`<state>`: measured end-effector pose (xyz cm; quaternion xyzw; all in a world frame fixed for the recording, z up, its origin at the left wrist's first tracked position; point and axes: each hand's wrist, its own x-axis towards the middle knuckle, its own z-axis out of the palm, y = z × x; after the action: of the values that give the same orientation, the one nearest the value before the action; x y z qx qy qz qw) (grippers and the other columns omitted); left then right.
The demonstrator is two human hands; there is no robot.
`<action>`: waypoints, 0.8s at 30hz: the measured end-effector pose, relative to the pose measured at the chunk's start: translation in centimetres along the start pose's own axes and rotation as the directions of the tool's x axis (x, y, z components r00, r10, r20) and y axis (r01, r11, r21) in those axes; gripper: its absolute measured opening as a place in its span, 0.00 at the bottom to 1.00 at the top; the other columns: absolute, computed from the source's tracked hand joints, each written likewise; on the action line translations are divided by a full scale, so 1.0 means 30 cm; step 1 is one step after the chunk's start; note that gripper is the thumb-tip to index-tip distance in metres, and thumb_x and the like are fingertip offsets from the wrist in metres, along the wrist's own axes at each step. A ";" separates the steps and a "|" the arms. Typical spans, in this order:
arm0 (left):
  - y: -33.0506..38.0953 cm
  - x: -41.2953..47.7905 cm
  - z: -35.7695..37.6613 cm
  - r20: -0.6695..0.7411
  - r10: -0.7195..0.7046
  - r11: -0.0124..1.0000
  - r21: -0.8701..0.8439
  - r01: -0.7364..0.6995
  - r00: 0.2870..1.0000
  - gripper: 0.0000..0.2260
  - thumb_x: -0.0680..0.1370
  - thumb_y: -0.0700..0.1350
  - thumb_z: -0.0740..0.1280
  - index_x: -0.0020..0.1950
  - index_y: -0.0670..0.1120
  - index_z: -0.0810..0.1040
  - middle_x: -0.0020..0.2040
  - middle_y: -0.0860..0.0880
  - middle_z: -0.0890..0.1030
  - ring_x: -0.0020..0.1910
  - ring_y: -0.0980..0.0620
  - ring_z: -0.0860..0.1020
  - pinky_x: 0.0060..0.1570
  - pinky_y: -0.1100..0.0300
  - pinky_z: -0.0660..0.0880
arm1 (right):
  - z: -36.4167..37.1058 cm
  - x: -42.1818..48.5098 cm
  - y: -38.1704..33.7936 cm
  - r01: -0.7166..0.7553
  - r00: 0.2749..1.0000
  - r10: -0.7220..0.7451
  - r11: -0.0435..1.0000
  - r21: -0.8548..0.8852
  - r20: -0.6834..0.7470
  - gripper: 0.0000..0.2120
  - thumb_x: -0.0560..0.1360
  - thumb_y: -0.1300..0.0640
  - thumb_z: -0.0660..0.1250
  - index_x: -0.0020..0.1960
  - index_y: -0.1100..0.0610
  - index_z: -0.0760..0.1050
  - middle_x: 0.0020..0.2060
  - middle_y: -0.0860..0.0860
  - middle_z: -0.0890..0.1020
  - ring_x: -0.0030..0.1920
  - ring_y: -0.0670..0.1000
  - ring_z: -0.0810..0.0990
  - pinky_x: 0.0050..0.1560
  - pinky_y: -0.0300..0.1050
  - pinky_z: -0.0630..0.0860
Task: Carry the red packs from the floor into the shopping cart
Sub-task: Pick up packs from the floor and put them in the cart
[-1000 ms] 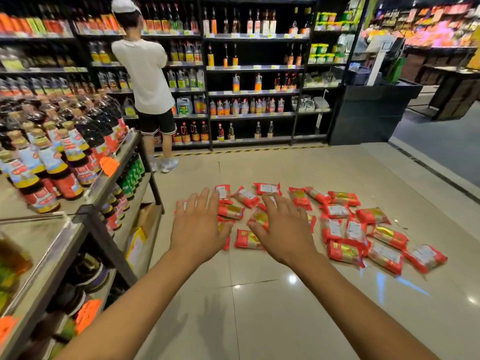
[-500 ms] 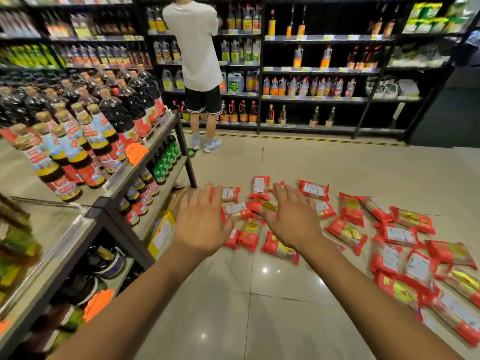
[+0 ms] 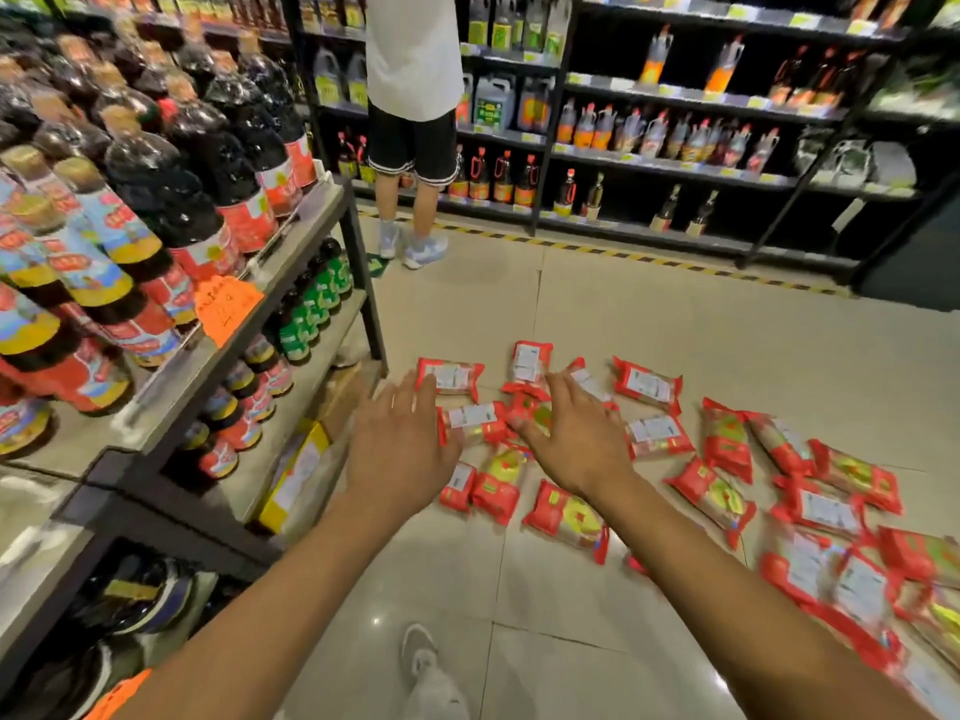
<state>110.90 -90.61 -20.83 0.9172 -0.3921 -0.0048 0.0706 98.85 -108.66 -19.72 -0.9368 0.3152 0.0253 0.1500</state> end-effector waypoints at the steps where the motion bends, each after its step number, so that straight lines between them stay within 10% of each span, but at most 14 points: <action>1: -0.024 0.063 0.032 0.021 -0.012 1.000 -0.016 0.013 1.000 0.36 0.76 0.61 0.57 0.72 0.35 0.75 0.68 0.32 0.78 0.66 0.32 0.77 0.65 0.37 0.75 | 0.018 0.071 -0.004 -0.014 1.000 0.014 1.000 0.016 0.024 0.38 0.82 0.34 0.57 0.83 0.53 0.52 0.82 0.55 0.59 0.80 0.57 0.60 0.76 0.58 0.59; 6: -0.117 0.327 0.205 0.115 -0.033 0.999 -0.031 0.037 0.993 0.32 0.75 0.57 0.70 0.71 0.36 0.75 0.68 0.33 0.78 0.61 0.31 0.79 0.58 0.38 0.77 | 0.127 0.354 0.001 -0.078 0.993 0.074 0.996 0.037 0.093 0.37 0.82 0.36 0.59 0.82 0.54 0.54 0.81 0.55 0.60 0.79 0.59 0.62 0.75 0.58 0.62; 14: -0.181 0.646 0.542 0.278 -0.113 0.994 0.017 0.112 0.954 0.33 0.81 0.63 0.56 0.80 0.43 0.63 0.77 0.41 0.69 0.71 0.38 0.70 0.68 0.45 0.68 | 0.444 0.725 0.132 -0.234 0.948 0.210 0.969 0.078 0.239 0.39 0.81 0.36 0.60 0.82 0.58 0.55 0.76 0.61 0.68 0.74 0.65 0.69 0.71 0.59 0.68; 24: -0.248 0.882 1.463 0.532 -0.353 0.911 0.006 0.413 0.770 0.33 0.81 0.63 0.61 0.80 0.46 0.63 0.76 0.44 0.70 0.70 0.39 0.72 0.66 0.46 0.69 | 1.266 1.155 0.478 -0.525 0.797 0.394 0.827 0.201 0.458 0.42 0.78 0.36 0.68 0.81 0.59 0.56 0.71 0.65 0.74 0.69 0.67 0.73 0.67 0.60 0.72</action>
<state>131.76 -110.11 -64.04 0.9361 -0.2002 -0.2892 0.0101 119.79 -128.41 -64.67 -0.7682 0.4983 0.1996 0.3488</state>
